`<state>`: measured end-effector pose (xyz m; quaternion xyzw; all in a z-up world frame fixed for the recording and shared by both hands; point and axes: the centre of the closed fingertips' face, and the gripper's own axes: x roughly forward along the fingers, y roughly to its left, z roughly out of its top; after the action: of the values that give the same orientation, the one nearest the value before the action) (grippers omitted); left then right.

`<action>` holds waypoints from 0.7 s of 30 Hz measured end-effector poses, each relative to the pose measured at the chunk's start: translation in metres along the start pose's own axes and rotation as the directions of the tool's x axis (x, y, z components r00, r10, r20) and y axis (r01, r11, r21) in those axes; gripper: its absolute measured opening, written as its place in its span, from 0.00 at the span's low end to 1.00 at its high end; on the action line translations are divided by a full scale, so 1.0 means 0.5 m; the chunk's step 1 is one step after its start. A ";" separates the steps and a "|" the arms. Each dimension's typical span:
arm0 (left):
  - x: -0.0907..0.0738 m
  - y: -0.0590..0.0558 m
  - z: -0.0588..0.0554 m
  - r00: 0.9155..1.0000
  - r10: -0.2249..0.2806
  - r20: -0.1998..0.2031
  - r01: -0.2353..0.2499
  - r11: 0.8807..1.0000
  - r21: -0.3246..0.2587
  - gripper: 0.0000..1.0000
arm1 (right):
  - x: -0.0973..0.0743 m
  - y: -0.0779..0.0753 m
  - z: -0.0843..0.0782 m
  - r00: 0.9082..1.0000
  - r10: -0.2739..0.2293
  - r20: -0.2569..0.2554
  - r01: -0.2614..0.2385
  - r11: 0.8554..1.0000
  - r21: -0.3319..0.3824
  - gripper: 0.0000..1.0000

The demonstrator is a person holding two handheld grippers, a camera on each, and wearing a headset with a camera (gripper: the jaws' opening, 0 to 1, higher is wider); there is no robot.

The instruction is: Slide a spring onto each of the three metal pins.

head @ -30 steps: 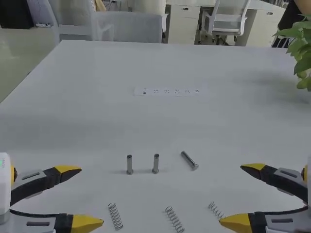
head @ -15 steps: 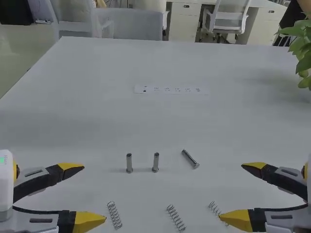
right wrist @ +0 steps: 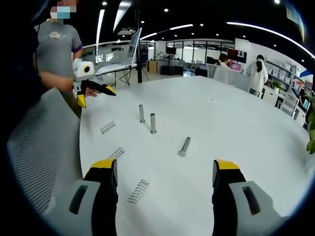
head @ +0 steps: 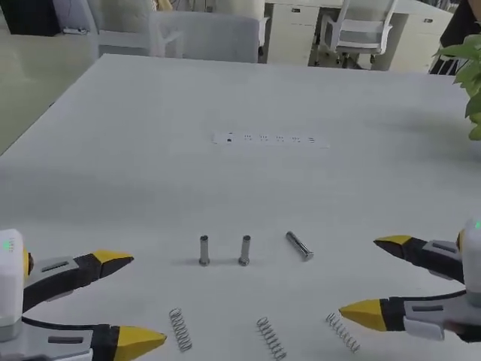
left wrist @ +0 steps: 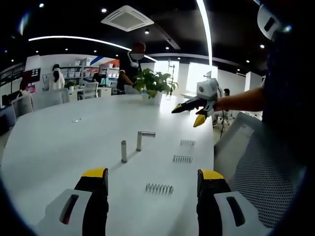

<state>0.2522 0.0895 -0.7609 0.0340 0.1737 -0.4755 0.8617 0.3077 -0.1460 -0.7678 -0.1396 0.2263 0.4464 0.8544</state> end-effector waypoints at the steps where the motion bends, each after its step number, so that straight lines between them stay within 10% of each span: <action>1: 0.000 0.000 0.000 1.000 0.001 0.000 -0.001 1.000 -0.001 0.70 | 0.004 -0.001 0.005 1.000 0.004 0.001 -0.004 1.000 -0.004 0.79; 21: -0.019 -0.004 0.006 1.000 0.018 0.015 -0.018 1.000 -0.001 0.69 | 0.119 -0.045 0.049 0.992 -0.011 -0.127 0.008 1.000 -0.024 0.65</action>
<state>0.2470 0.0954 -0.7550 0.0317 0.1672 -0.4677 0.8673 0.3624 -0.1060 -0.7764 -0.1787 0.2744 0.4353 0.8386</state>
